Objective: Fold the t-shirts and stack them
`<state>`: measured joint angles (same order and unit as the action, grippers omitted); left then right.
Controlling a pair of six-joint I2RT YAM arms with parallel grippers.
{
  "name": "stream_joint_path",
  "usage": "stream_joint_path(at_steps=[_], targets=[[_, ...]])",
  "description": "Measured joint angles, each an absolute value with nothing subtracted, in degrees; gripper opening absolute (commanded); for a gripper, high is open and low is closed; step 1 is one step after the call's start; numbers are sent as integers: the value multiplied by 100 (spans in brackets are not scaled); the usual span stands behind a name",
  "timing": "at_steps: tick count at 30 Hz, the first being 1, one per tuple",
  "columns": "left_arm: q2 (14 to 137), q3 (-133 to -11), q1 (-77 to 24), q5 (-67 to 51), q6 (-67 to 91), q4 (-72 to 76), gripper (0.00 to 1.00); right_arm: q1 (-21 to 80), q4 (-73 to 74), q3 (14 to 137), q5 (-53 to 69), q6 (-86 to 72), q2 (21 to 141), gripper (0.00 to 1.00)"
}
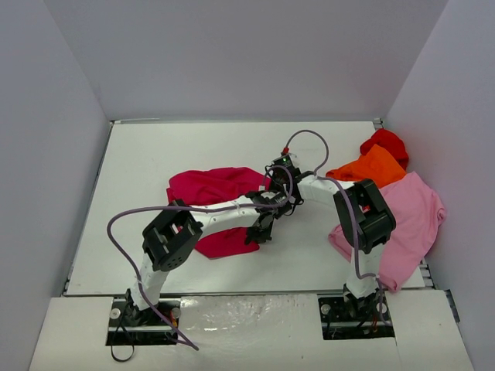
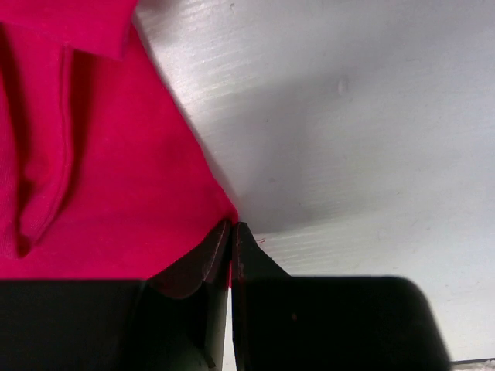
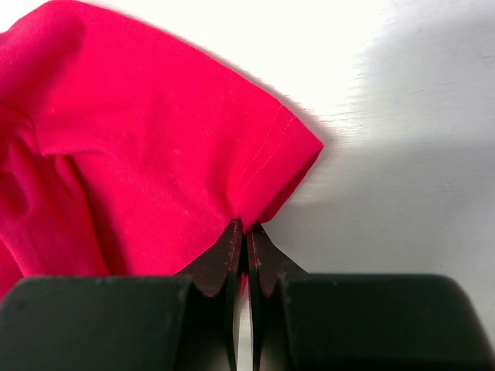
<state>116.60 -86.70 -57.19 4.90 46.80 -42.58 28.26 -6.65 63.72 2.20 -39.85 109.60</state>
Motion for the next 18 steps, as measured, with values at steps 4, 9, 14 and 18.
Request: stream_joint_path(at_steps=[4,9,14,18], targets=[[11659,-8666,-5732,548,4682,-4350,0,2810,-643,6347,179,-3966,10931,0],[11569,-8612,-5734,715,4688,-4593,0,2806,-580,6335,132,-3836,10897,0],[11073,-8925,-5593,1292,4475,-5679,0,2599,-18,6445,119,-3436,10756,0],[10071,-9523,-4914,1529,4069,-6228,0,2156,566,6923,122,-3107,10519,0]])
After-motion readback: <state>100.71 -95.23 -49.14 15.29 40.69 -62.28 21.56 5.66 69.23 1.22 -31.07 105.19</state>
